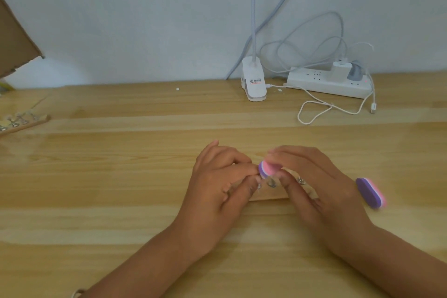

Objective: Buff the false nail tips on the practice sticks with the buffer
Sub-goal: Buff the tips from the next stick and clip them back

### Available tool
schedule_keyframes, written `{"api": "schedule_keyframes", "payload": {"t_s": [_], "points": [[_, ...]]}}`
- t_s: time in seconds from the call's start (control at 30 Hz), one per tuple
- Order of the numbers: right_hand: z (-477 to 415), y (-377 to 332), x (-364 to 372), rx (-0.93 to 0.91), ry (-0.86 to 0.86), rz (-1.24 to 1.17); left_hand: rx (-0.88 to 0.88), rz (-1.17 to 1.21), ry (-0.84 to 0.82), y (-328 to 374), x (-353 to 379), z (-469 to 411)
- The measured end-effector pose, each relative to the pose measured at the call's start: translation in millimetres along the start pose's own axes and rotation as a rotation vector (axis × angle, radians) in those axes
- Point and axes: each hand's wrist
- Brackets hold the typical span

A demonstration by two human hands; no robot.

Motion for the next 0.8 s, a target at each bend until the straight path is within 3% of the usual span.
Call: {"api": "schedule_keyframes", "payload": {"t_s": [0.1, 0.23, 0.37, 0.47, 0.6, 0.73, 0.8], "points": [[1.4, -3.2, 1.6, -0.090, -0.027, -0.006, 0.023, 0.004, -0.005, 0.4, 0.1, -0.3], [0.2, 1.1, 0.7, -0.015, 0.022, 0.072, 0.017, 0.007, 0.007, -0.8, 0.6, -0.1], [1.7, -3.2, 1.4, -0.118, -0.004, 0.062, 0.007, -0.010, 0.007, -1.0, 0.2, 1.1], [0.4, -1.9, 0.2, -0.049, 0.026, 0.090, 0.007, -0.030, 0.013, -1.1, -0.1, 1.2], [2.4, -8.0, 2.6, -0.164, 0.008, 0.075, 0.021, 0.023, 0.017, -0.2, 1.0, 0.2], [-1.0, -1.9, 1.1, -0.035, 0.052, 0.086, 0.000, 0.028, 0.023, 1.8, 2.0, 0.9], [0.4, -3.2, 2.0, -0.070, 0.042, 0.066, 0.012, 0.017, 0.010, 2.3, 2.3, 1.5]]}}
Point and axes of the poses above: each hand's wrist, its own z-axis away from the middle knuckle, its own x-axis out of the palm, y = z × x, and after that the axes turned 3 degrees about z, right-handed
